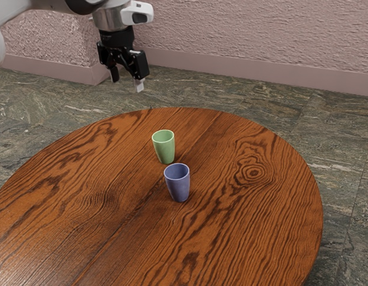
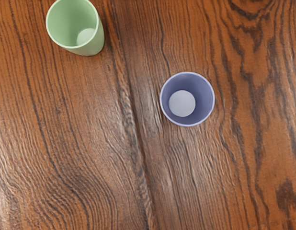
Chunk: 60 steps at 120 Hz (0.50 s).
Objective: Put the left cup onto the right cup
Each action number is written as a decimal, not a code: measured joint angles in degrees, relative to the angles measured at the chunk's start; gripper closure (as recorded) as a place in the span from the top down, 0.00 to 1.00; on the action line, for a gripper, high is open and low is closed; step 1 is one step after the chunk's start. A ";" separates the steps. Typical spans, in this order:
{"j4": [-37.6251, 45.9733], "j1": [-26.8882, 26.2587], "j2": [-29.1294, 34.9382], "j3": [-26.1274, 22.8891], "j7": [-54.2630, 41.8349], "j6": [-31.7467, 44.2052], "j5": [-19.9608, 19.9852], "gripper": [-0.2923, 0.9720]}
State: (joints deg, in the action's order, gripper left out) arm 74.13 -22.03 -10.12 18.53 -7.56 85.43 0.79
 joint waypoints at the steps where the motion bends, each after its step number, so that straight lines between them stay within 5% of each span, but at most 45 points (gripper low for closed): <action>1: 0.02 0.00 0.00 0.00 0.01 0.00 -0.01 0.75; 28: 2.20 0.76 -0.57 0.40 0.15 0.72 -0.02 0.75; 60: 3.69 9.12 -9.12 -0.32 -1.20 8.10 0.57 0.75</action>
State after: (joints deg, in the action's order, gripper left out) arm 77.82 -12.91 -19.25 18.22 -8.76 93.53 1.36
